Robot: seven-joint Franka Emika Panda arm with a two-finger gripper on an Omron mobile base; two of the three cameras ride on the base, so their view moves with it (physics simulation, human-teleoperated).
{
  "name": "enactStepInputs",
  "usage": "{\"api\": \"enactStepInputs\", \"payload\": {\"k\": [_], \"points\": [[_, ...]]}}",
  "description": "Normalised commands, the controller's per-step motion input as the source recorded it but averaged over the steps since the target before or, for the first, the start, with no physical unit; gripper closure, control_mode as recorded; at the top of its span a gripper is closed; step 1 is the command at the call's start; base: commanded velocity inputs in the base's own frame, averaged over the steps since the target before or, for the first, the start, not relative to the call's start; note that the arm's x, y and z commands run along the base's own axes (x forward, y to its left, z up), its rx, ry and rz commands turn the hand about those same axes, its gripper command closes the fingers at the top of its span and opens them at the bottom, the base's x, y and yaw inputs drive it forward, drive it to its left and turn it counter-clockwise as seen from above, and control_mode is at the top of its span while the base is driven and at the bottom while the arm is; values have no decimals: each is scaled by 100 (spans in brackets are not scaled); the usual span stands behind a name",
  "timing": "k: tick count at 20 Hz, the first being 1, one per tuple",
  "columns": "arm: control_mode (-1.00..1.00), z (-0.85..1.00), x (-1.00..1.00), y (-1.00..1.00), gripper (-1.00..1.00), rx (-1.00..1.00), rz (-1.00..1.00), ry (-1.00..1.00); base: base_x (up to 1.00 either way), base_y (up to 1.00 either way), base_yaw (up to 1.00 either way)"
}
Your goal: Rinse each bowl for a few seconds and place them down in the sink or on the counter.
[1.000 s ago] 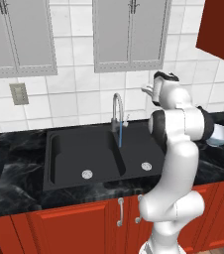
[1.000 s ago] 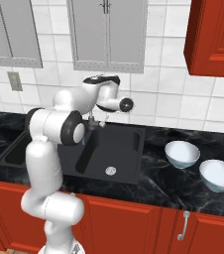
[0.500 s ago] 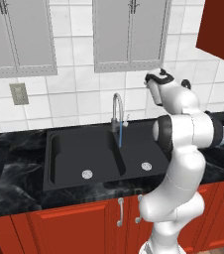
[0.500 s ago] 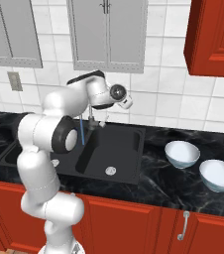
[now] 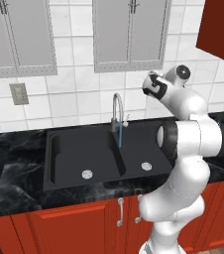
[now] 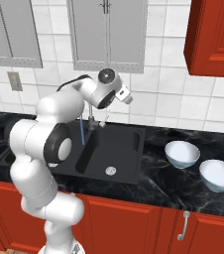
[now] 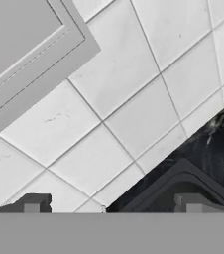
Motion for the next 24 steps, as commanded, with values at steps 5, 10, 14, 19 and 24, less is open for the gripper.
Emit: {"api": "enactStepInputs", "payload": {"k": [5, 10, 14, 19, 24], "points": [[-100, 25, -66, -11, -100, -3, -4, 8, 0, 0, 0], [-100, 15, -84, -11, -100, 0, 1, 5, 0, 0, 0], [-100, 20, -74, -25, -100, 0, 1, 11, 0, 0, 0], [-100, 10, -59, -14, -100, -2, 1, 13, 0, 0, 0], [-100, 0, -44, 10, -100, -12, 0, 5, 0, 0, 0]]}}
